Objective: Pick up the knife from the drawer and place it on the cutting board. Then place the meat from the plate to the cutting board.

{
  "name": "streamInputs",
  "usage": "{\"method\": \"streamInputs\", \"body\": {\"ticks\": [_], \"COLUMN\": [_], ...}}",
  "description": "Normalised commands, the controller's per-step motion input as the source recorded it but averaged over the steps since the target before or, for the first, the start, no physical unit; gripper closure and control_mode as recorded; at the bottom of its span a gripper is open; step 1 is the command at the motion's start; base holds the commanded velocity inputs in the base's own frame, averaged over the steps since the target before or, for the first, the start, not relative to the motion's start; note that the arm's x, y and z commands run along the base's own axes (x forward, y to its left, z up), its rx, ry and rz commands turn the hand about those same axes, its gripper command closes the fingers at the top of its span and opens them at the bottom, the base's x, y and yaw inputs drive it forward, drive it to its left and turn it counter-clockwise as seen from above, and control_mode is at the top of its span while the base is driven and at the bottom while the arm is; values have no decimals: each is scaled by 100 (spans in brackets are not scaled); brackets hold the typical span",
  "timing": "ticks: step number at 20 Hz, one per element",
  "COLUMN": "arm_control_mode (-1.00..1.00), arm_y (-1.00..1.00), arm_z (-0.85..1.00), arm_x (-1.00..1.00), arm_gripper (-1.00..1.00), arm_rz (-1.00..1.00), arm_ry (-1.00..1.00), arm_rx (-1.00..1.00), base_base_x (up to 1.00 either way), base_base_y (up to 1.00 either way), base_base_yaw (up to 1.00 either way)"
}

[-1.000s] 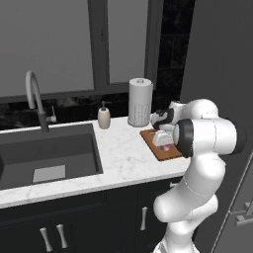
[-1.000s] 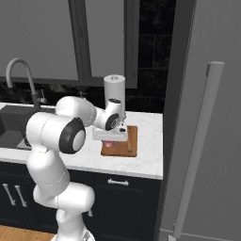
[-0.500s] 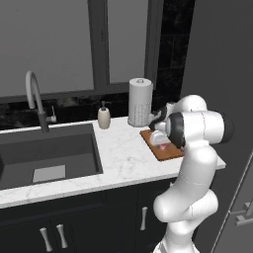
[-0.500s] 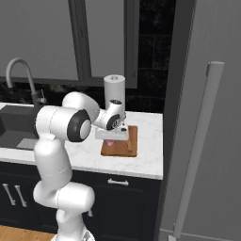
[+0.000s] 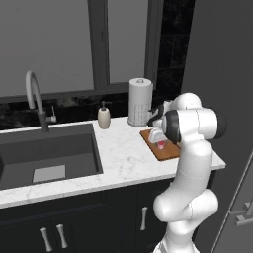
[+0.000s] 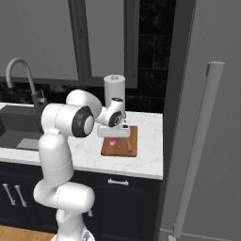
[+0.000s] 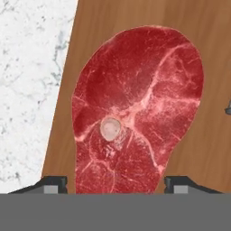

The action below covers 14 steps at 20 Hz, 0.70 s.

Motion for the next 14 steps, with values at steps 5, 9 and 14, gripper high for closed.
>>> {"method": "streamInputs", "body": {"ticks": [5, 9, 14], "arm_control_mode": [-100, -100, -100], "arm_y": [0, 0, 0], "arm_z": [12, 57, 79], "arm_x": [-29, -71, -75], "arm_gripper": [-100, -100, -100], "arm_rz": [18, 12, 7], "arm_ry": [-8, -17, -14], "arm_rx": [-1, -5, -1], "base_base_x": [0, 0, 0], "base_base_y": [0, 0, 0], "base_base_yaw": [0, 0, 0]}}
